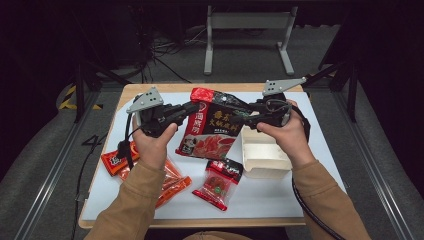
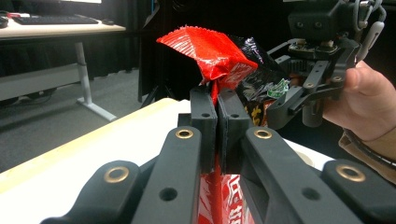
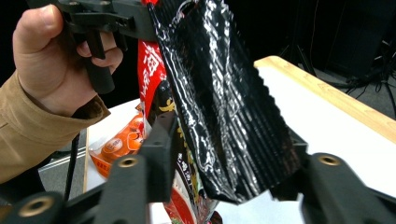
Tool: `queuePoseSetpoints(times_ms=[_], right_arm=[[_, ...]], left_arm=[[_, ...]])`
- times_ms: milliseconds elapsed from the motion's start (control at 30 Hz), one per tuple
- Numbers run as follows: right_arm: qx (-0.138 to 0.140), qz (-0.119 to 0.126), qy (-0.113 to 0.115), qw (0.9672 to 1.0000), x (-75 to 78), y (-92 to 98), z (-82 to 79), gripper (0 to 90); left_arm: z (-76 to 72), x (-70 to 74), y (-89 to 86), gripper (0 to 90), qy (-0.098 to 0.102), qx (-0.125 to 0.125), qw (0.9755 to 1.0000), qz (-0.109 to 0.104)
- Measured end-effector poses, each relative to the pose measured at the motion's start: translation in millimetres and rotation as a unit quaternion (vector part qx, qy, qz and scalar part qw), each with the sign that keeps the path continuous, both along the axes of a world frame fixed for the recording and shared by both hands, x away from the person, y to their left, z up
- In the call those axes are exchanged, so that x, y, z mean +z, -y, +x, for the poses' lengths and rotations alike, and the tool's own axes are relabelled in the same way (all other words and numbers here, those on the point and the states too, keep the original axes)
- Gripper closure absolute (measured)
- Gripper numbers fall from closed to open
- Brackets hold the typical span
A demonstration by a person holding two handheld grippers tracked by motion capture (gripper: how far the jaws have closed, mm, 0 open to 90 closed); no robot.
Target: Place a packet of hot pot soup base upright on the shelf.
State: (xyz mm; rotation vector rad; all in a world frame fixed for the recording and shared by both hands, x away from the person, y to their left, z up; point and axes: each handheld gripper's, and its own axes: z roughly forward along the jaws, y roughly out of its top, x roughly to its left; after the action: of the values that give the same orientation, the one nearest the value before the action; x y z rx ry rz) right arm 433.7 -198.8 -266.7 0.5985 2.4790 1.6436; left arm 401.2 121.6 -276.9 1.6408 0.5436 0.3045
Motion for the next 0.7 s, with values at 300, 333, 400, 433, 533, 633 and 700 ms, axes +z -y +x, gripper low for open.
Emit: queuePoseSetpoints(times_ms=[300, 333, 400, 433, 533, 633, 700], right_arm=[[-0.019, -0.017, -0.009, 0.9996, 3.8, -1.8, -1.7, 74.8], [-0.019, -0.017, -0.009, 0.9996, 3.8, -1.8, -1.7, 74.8], [-0.032, -0.016, -0.013, 0.9993, 5.6, -2.0, -2.2, 76.0], [-0.032, -0.016, -0.013, 0.9993, 5.6, -2.0, -2.2, 76.0], [-0.038, -0.015, -0.010, 0.9991, 6.8, -2.0, -2.6, 77.0], [-0.039, -0.009, -0.009, 0.9991, 6.3, -1.0, -2.1, 77.7], [-0.042, -0.006, -0.008, 0.9991, 6.6, -1.0, -2.3, 78.1]], left_arm=[[-0.4, -2.1, -1.9, 87.0, -0.002, -0.001, 1.0000, 0.003], [-0.2, -2.4, -2.0, 87.0, -0.004, -0.001, 1.0000, 0.003], [0.1, -2.6, -2.0, 86.7, -0.005, -0.001, 1.0000, 0.003], [0.3, -2.5, -2.0, 86.7, -0.005, 0.000, 1.0000, 0.003], [0.4, -2.1, -1.8, 86.4, -0.005, 0.000, 1.0000, 0.002], [0.5, -2.6, -1.9, 86.0, -0.011, -0.002, 0.9999, 0.002], [1.3, -3.0, -2.6, 85.5, -0.011, -0.002, 0.9999, 0.001]])
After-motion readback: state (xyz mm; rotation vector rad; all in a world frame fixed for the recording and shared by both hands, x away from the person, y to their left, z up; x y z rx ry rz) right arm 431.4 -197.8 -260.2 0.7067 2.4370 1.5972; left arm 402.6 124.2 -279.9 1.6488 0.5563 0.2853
